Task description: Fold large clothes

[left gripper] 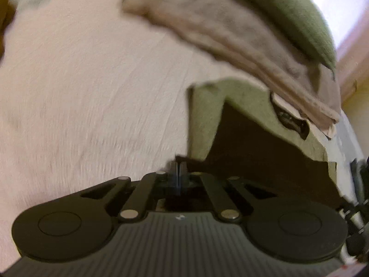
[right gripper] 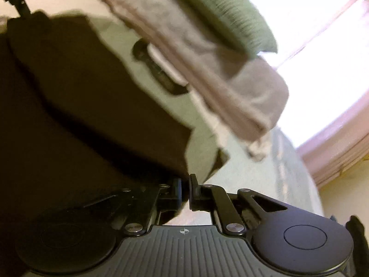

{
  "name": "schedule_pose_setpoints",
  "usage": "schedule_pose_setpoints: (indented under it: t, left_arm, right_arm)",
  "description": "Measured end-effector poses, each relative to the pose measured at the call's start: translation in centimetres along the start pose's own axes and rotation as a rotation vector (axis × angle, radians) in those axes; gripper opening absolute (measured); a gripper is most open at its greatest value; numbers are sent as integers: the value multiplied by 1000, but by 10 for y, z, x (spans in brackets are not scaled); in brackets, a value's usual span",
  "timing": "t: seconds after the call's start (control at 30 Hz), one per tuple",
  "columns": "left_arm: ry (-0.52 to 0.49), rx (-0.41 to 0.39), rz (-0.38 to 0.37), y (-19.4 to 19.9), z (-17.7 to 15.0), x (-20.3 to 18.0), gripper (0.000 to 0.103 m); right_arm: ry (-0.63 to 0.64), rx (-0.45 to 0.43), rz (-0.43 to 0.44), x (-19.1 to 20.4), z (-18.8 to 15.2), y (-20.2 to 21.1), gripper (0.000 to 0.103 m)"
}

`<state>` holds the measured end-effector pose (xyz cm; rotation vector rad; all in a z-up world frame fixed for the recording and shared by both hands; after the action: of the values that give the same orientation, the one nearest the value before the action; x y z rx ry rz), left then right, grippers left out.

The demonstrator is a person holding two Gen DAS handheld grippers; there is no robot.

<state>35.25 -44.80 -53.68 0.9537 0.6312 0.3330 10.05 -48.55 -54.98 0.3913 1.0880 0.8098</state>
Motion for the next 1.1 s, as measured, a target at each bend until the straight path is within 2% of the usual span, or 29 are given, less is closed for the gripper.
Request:
schedule_pose_setpoints:
  t: [0.1, 0.13, 0.17, 0.23, 0.27, 0.3, 0.33, 0.37, 0.43, 0.53, 0.67, 0.73, 0.8, 0.87, 0.9, 0.93, 0.97, 1.03, 1.1]
  left_arm:
    - [-95, -177, -73, 34, 24, -27, 0]
    - [-129, -196, -66, 36, 29, -34, 0]
    - [-161, -179, -47, 29, 32, -40, 0]
    - [-199, -91, 19, 1, 30, -43, 0]
    - [-217, -63, 59, -11, 26, -40, 0]
    - [-216, -20, 110, -24, 21, -33, 0]
    - [-189, 21, 129, -32, 15, -24, 0]
    - [-140, 45, 101, -34, 9, -14, 0]
    - [-36, 55, 55, -29, 2, 0, 7]
    - [71, 65, -48, -21, 3, 6, 10]
    - [112, 94, -219, -18, 15, -16, 33]
    - [97, 106, -225, -29, 23, -29, 40]
    - [78, 124, -176, -45, 29, -33, 44]
    - [67, 161, -145, -61, 30, -36, 40]
    - [43, 164, -139, -64, 30, -42, 17]
    - [-2, 153, -140, -64, 32, -49, 1]
    - [-47, 131, -124, -60, 34, -55, 0]
    - [-110, 27, -114, -38, 42, -61, 0]
    - [-112, -67, -102, -15, 53, -53, 0]
  right_arm:
    - [-107, 2, -80, -25, -7, 5, 2]
    - [-137, 30, -92, -27, -14, 2, 2]
    - [-154, 69, -73, -24, -17, -5, 2]
    - [-137, 219, 31, -6, -29, -23, 2]
    - [-120, 262, 12, -1, -33, -29, 2]
    - [-97, 269, 1, 3, -34, -30, 2]
    - [-78, 267, -5, 4, -33, -30, 3]
    - [-70, 264, 9, 4, -31, -27, 6]
    - [-90, 273, 70, -3, -30, -22, 9]
    - [-209, 270, 184, -24, -32, -8, 19]
    - [-375, 297, 230, -46, -36, -6, 28]
    - [-435, 305, 240, -52, -37, -9, 28]
    - [-485, 314, 232, -55, -38, -12, 29]
    - [-528, 316, 225, -60, -37, -15, 29]
    - [-549, 319, 221, -63, -36, -17, 29]
    - [-567, 320, 215, -65, -36, -18, 29]
    - [-587, 322, 209, -68, -37, -20, 29]
    - [-623, 316, 198, -76, -39, -19, 29]
    - [-668, 290, 200, -85, -36, -16, 29]
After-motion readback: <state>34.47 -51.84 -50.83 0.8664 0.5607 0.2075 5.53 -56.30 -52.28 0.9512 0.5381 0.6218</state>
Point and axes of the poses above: each gripper's, at about its wrist camera, not at the fingertips, and y roughly against the way its jaws point, x to its left, z to its top, the point moved 7 cm from there along -y, roughly the way its jaws point, and after that the axes turned 12 degrees about x, right-handed, at the moved point
